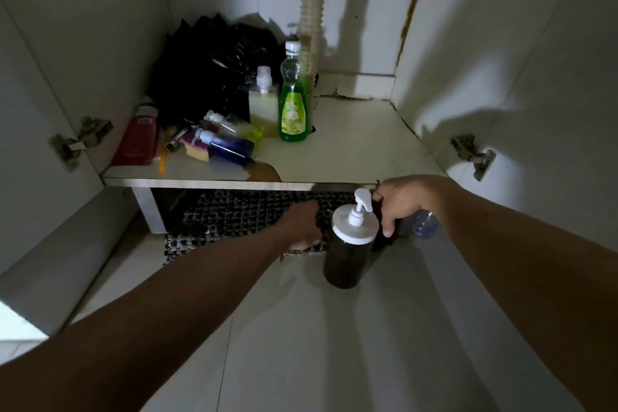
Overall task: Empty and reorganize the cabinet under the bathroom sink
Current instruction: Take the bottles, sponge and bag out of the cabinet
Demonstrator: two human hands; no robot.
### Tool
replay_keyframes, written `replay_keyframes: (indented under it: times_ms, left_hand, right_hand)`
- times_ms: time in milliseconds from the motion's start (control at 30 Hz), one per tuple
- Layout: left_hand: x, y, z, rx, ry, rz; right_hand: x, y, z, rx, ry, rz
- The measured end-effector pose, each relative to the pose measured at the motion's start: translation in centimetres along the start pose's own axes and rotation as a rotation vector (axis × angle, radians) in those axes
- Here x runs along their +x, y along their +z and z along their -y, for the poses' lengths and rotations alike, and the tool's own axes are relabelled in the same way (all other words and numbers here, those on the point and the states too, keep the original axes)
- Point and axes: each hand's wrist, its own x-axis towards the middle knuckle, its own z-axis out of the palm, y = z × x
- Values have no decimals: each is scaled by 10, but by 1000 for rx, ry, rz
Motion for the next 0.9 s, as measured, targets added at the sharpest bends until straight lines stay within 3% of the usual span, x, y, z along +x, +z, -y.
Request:
replay_keyframes:
  times_ms: [133, 333, 533, 767, 900]
  left_hand:
    - [1, -58, -2, -13, -2, -216]
    - [22, -126, -6, -211, -105, -529]
    - [68, -149, -4, -244, -157, -579]
    - [126, -139, -11, -441, -103, -735]
    - [145, -130, -9, -380, -65, -785]
  right_hand:
    - [-8, -46, 8, 2, -44, -67]
    - [-8, -132, 48, 262, -153, -418]
    - [27, -191, 94, 531, -242, -604]
    - [89, -212, 127, 465, -216, -760]
    - [115, -209, 132, 477, -256, -807]
